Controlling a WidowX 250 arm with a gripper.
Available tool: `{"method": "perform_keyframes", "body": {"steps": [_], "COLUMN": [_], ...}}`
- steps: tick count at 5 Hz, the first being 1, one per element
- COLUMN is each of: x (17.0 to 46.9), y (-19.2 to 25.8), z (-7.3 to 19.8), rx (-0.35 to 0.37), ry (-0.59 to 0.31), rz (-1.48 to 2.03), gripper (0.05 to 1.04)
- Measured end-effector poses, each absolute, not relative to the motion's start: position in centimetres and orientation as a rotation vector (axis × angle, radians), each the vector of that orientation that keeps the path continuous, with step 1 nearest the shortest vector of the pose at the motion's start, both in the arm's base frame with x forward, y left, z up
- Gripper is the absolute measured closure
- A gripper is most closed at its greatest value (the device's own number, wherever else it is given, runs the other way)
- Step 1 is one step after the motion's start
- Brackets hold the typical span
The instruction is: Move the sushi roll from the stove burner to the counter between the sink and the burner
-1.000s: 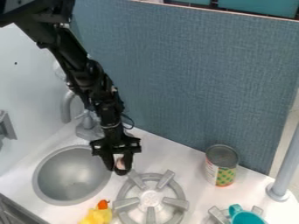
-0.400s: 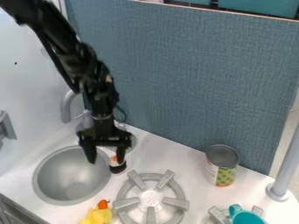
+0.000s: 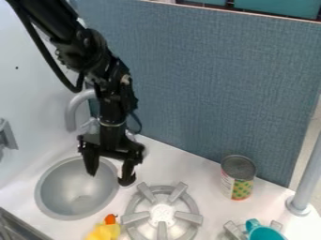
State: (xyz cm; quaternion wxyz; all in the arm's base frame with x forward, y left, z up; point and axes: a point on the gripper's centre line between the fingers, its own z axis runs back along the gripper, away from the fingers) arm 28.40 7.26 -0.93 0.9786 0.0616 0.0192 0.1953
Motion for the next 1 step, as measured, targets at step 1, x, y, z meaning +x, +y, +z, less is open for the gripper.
{"method": "perform_keyframes", "body": {"steps": [1], "x": [25.73], "y": [5.36], "z": [-1.63], "rx": [0.198], "ry": [0.158], "rz": [0.305], "gripper": [0.081]}}
